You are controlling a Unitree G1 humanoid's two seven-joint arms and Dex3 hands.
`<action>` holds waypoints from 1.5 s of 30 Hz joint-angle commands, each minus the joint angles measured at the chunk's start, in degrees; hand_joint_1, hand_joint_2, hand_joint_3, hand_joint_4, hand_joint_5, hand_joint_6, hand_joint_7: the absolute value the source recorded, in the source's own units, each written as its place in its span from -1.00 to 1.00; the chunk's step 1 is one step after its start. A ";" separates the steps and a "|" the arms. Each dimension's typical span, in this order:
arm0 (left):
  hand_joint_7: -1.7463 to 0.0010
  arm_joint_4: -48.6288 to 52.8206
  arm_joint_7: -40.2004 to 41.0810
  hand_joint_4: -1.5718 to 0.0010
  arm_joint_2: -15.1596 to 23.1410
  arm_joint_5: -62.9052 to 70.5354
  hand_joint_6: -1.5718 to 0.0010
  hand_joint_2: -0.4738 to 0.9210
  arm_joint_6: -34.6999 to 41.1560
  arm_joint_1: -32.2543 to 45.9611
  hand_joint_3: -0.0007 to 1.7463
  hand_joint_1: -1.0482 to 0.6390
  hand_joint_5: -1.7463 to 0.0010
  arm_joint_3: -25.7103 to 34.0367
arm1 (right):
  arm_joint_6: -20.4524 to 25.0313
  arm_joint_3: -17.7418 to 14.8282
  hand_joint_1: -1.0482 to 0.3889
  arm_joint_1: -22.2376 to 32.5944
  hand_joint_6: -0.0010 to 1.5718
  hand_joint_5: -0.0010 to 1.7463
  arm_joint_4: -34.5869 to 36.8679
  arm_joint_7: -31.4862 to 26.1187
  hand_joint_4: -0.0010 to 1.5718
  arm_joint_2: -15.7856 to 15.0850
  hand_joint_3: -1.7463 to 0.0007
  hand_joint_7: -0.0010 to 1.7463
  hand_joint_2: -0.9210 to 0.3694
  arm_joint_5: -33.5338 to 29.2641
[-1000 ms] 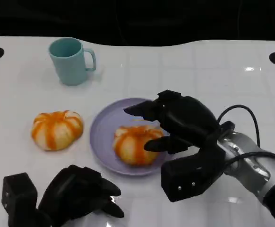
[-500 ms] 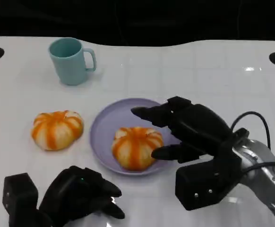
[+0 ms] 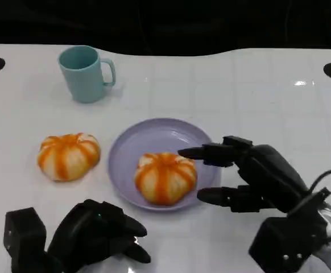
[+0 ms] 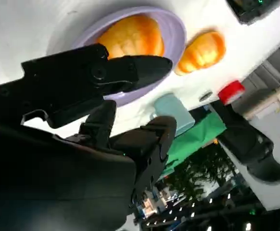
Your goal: Grasp the bread from the table and place it into the plate.
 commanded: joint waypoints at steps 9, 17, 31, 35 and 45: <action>0.97 -0.22 0.22 -1.00 0.76 0.04 -1.00 0.77 -0.23 -0.04 -1.00 -1.00 0.71 0.12 | -2.76 -5.26 -0.14 10.31 -0.29 1.00 -3.95 8.86 -0.02 -0.33 0.83 1.00 -0.99 14.92; 0.96 0.49 0.11 -1.00 0.52 0.11 -1.00 0.77 -0.92 -0.55 -1.00 -1.00 0.71 0.09 | 5.99 -6.87 -0.09 19.13 -0.23 1.00 -13.82 16.68 0.02 -0.74 0.87 1.00 -0.99 23.60; 0.98 2.33 -1.00 -0.99 0.56 -0.51 -0.98 0.77 -1.56 -1.76 -1.00 -1.00 0.74 0.57 | 11.92 -10.54 -0.07 28.80 -0.24 1.00 -23.78 20.97 0.04 0.15 0.81 1.00 -1.00 28.56; 0.98 2.29 -0.78 -1.00 0.61 -0.32 -0.99 0.77 -1.68 -1.74 -1.00 -1.00 0.74 0.56 | 11.80 -11.05 -0.07 28.74 -0.22 1.00 -22.87 20.94 0.05 1.51 0.80 1.00 -1.00 29.06; 0.98 1.70 -0.97 -1.00 1.12 -0.39 -0.99 0.77 -1.40 -1.27 -1.00 -1.00 0.75 0.70 | 8.27 -11.63 -0.08 26.82 -0.17 1.00 -17.14 21.61 0.07 4.68 0.80 1.00 -1.00 29.69</action>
